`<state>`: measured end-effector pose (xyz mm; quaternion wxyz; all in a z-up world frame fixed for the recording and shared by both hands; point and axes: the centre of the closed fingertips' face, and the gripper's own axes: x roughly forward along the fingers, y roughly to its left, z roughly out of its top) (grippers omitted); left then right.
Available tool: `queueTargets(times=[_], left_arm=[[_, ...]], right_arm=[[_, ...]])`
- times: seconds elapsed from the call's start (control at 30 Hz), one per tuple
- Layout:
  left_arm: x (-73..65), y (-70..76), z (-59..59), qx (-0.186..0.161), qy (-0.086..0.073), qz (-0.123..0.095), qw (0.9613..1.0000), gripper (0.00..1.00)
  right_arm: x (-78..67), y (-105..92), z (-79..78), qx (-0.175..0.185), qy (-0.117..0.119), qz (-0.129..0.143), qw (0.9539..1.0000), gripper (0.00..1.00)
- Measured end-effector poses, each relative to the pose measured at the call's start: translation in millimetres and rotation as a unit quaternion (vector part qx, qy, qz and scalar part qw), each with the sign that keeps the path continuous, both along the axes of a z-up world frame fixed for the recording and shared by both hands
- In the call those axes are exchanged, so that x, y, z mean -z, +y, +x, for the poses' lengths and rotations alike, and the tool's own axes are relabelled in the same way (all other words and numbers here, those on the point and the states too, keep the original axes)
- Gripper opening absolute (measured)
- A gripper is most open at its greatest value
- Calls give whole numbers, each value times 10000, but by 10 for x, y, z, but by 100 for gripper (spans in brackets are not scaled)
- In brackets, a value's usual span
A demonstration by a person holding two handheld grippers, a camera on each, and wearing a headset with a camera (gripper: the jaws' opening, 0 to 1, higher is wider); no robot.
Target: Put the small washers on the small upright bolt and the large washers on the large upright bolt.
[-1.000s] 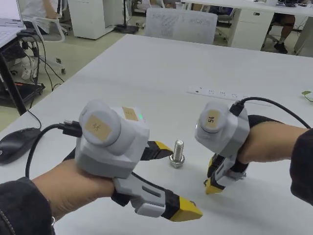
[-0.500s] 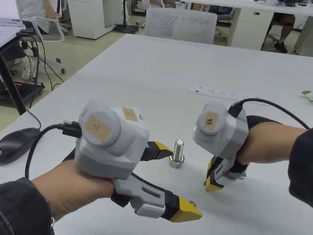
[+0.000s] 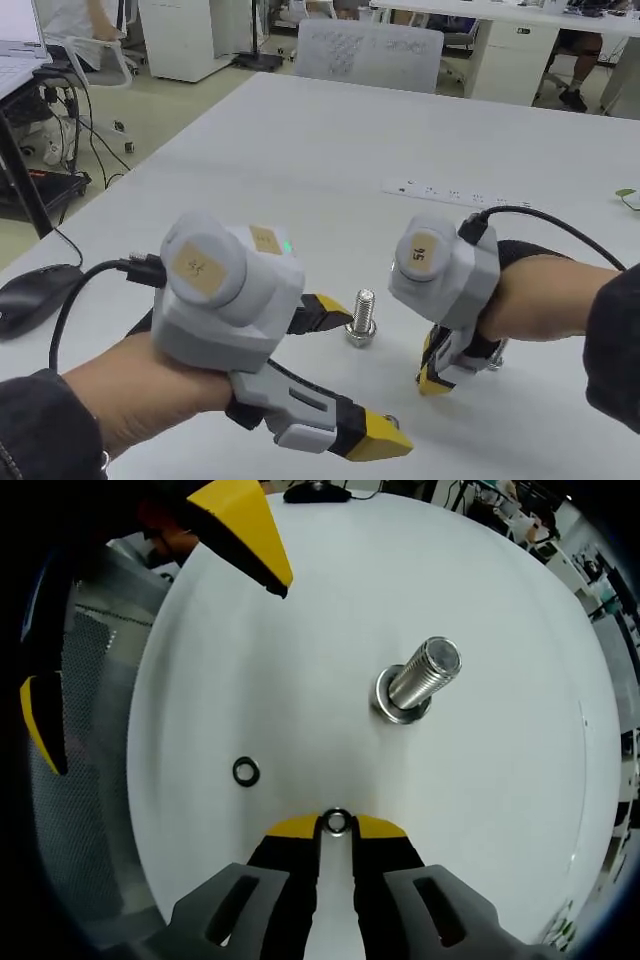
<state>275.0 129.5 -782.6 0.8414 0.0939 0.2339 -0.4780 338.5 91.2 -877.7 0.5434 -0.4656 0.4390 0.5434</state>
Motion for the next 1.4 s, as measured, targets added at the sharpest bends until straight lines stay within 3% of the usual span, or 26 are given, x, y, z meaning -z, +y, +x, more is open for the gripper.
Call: queueTargets(times=[0.33, 0.43, 1.4], left_arm=[[-2, -16, -6, 35, -10, 19, 10000, 75], [-8, -17, -1, 31, -21, 19, 10000, 75], [-3, -25, -19, 61, -40, 3, 10000, 75]], right_arm=[[-5, -11, 15, 67, -57, 148, 9999, 13], [-7, -67, 8, 52, -70, 50, 9999, 13], [-360, -526, -147, 418, -81, 166, 9990, 13]])
